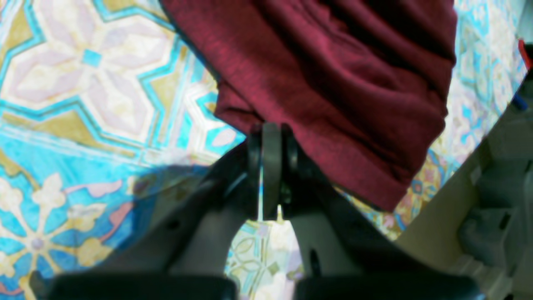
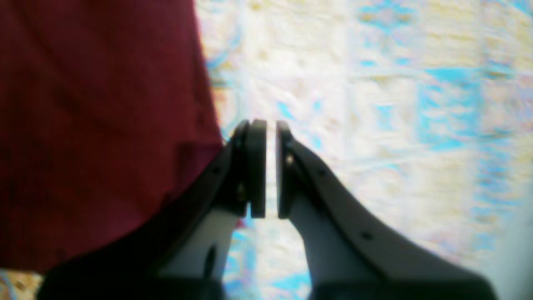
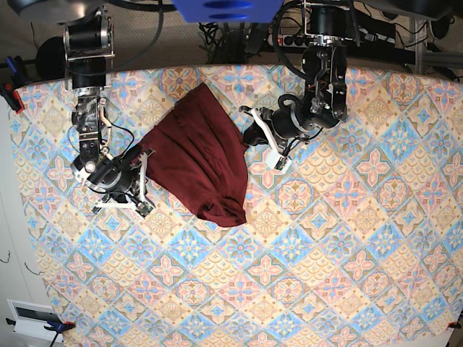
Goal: Layout the t-shirt on the table in an organized manner, then fold the t-shirt properly
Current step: 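Release the shirt with the left gripper and lift it away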
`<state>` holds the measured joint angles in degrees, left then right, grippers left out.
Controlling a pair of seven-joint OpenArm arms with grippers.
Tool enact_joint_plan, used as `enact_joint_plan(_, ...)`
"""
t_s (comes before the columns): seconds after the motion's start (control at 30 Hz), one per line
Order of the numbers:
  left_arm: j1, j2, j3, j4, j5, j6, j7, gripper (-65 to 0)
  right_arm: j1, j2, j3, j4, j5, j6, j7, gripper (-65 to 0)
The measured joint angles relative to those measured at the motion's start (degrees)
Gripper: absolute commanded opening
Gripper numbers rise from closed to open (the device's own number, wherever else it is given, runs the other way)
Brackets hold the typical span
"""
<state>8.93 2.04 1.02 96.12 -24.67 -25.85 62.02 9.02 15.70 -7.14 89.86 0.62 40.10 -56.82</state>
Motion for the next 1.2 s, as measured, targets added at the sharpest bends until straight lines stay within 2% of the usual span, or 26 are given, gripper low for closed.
enact_joint_plan(0.1,0.0,-0.2,1.2,-1.4,0.1,0.2,-0.3,-65.0,-0.4,-0.2,-0.1,-1.9,0.0,0.2,-0.5,-61.2)
enact_joint_plan(0.23,-3.1,0.0,5.0,-8.3,0.2,0.1,-0.2,-65.0,-0.4,0.2,-0.1,-2.1,-0.2,0.2,-0.9,-61.2)
enact_joint_plan(0.33,-5.5,0.0,7.4,-12.2,0.0,0.5,-5.6,-65.0,-0.6,0.5,-3.8,-2.1,-0.2,-0.2,-0.8,-61.2)
enact_joint_plan(0.47,-8.4,0.0,9.1,-18.3,-1.5,2.8,-9.7,-65.0,-4.0,0.1,-6.2,-1.2,0.0,0.0,0.3,-61.2)
enact_joint_plan(0.5,-9.5,0.0,9.6,-20.2,-2.3,3.4,-10.5,-65.0,-4.8,0.0,-6.1,-0.6,0.2,-0.7,1.1,-61.2)
enact_joint_plan(0.57,-11.4,0.0,10.7,-23.4,-2.8,3.8,-12.5,-65.0,-5.1,0.2,-5.0,1.0,0.2,0.2,-0.3,-61.2)
enact_joint_plan(0.73,-17.0,0.0,14.5,-31.4,-4.0,5.3,-18.4,-65.0,-8.0,0.5,-0.9,8.7,-0.4,0.2,-0.9,-61.2)
enact_joint_plan(0.87,-22.5,2.4,15.5,-39.6,-3.4,6.9,-23.1,-65.0,-10.9,0.5,0.1,15.6,-0.2,0.1,-0.8,-61.2)
enact_joint_plan(1.07,-27.5,3.8,15.5,-43.3,-2.3,8.2,-22.4,-65.0,-17.9,0.3,-0.4,19.5,0.0,0.2,-0.9,-61.2)
enact_joint_plan(1.2,-26.0,2.6,13.8,-35.3,-0.9,9.4,-17.6,-65.0,-18.6,0.2,-1.9,19.5,-0.4,0.2,-1.3,-61.2)
